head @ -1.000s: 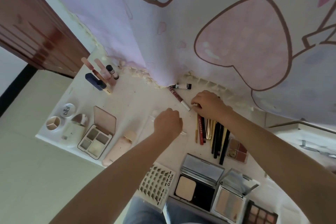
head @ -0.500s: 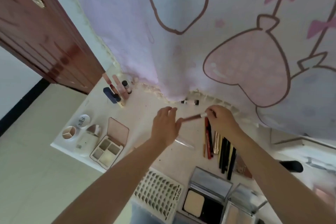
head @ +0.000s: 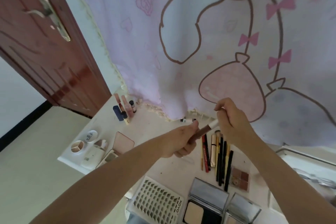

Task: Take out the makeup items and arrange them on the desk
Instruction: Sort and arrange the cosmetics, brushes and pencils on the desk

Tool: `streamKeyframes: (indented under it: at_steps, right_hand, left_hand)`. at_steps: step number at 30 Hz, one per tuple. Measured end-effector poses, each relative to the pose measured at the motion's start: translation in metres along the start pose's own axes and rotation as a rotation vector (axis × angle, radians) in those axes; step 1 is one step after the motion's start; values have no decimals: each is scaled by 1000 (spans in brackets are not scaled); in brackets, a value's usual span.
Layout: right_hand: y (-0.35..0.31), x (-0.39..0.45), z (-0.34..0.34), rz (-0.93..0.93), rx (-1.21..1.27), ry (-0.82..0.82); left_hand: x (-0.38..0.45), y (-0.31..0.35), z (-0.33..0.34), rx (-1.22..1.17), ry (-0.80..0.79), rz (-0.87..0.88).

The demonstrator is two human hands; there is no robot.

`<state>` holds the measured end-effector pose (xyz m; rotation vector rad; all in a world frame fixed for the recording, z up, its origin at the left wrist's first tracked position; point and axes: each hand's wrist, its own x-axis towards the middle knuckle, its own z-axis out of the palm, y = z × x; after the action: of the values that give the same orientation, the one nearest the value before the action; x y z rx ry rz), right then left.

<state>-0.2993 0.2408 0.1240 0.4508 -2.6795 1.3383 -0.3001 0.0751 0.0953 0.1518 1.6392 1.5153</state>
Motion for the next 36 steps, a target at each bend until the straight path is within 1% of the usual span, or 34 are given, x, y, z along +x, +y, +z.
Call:
streamKeyframes:
  at_steps: [1,2,3,4,5,7,8,10,12,13,14,16,17,19,20,22,23,24,26,27,28,30,31,33,35,36]
  right_hand:
    - [-8,-1,-3,-54,-4,-2]
    - [-15,-1,-6,-111,-20,-12]
    - [-21,1,-10,-158,-45,-28]
    - [-25,4,-14,-174,-62,-59]
    - [-28,9,-18,-142,-63,-105]
    - [-31,19,-24,9,28,-199]
    - [-31,24,-25,72,84,-213]
    - [-31,31,-25,142,103,-178]
    - [-31,32,-25,131,84,-111]
    - [-31,31,-27,96,116,-92]
    - [-32,30,-30,50,159,-93]
    - [-32,27,-38,-11,267,-119]
    - [-33,28,-42,-5,336,-146]
    - [-35,30,-47,72,420,-161]
    - [-37,32,-48,117,379,-161]
    - [-36,34,-49,150,140,-181]
    - [-37,34,-50,127,38,-175]
    - [-38,33,-52,81,-13,-149]
    - [-39,32,-59,-21,31,-73]
    - [-39,31,-64,-58,75,-62]
    - [-39,31,-68,-67,120,-91]
    - [-46,30,-73,18,212,-193]
    - [-50,30,-74,76,232,-214]
    - [-53,32,-77,103,133,-144]
    - [-54,33,-81,40,56,-50]
    - [-55,33,-82,2,92,-22]
  left_hand:
    - [-6,4,-3,-70,-112,-47]
    - [-11,8,-7,-112,-186,-60]
    - [-16,13,-12,-133,-213,-46]
    - [-20,17,-16,-136,-192,-12]
    - [-25,22,-21,-124,-133,40]
    - [-32,31,-28,-37,44,152]
    - [-35,36,-30,57,131,192]
    - [-37,45,-33,295,265,246]
    - [-39,53,-34,522,358,289]
    - [-38,56,-34,586,380,311]
    - [-38,58,-35,596,388,328]
    - [-39,63,-35,554,399,346]
    - [-38,65,-34,571,415,362]
    - [-37,70,-32,709,451,399]
    - [-36,73,-30,797,462,427]
    - [-34,79,-27,956,479,468]
    - [-34,81,-25,1015,492,480]
    - [-34,84,-24,1046,501,485]
    - [-36,91,-22,1021,510,484]
    - [-38,94,-22,1002,518,487]
    - [-38,97,-21,997,531,496]
    - [-39,103,-19,1033,544,524]
    - [-40,106,-17,1058,544,539]
    - [-41,113,-14,1105,539,561]
    - [-43,118,-12,1139,551,590]
    - [-44,120,-12,1144,564,605]
